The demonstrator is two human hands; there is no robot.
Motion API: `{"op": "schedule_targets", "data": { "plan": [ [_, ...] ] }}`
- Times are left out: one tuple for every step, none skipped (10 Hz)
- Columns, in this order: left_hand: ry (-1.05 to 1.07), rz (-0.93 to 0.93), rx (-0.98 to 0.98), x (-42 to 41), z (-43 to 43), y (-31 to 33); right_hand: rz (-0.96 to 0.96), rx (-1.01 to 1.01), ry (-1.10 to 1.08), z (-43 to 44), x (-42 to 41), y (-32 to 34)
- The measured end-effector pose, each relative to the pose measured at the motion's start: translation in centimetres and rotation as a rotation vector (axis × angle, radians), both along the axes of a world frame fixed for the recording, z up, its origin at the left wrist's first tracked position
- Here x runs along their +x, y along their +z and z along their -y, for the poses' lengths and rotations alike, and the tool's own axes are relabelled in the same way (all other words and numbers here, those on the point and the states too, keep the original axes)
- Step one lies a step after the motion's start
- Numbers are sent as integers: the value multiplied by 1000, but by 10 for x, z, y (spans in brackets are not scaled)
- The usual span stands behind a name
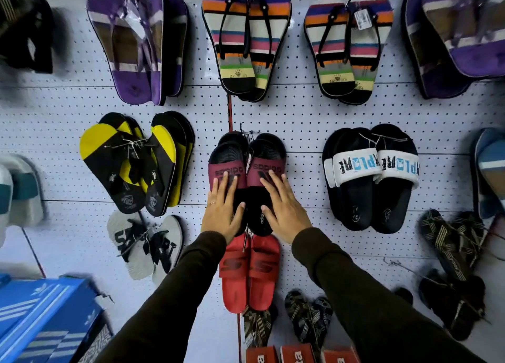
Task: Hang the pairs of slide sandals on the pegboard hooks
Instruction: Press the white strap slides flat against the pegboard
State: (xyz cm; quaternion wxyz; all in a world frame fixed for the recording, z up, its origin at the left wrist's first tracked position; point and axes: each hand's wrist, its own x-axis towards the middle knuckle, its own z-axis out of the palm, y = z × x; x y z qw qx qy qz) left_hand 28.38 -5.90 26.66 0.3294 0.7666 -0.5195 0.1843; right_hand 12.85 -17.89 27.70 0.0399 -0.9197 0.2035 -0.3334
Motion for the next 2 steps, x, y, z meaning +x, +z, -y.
{"op": "schedule_targets", "data": {
  "plan": [
    [15,0,-7,-4,0,4,-71,17,12,-9,-7,10],
    [71,-14,-22,-12,-2,13,86,70,72,-16,-43,53]
  ]
}}
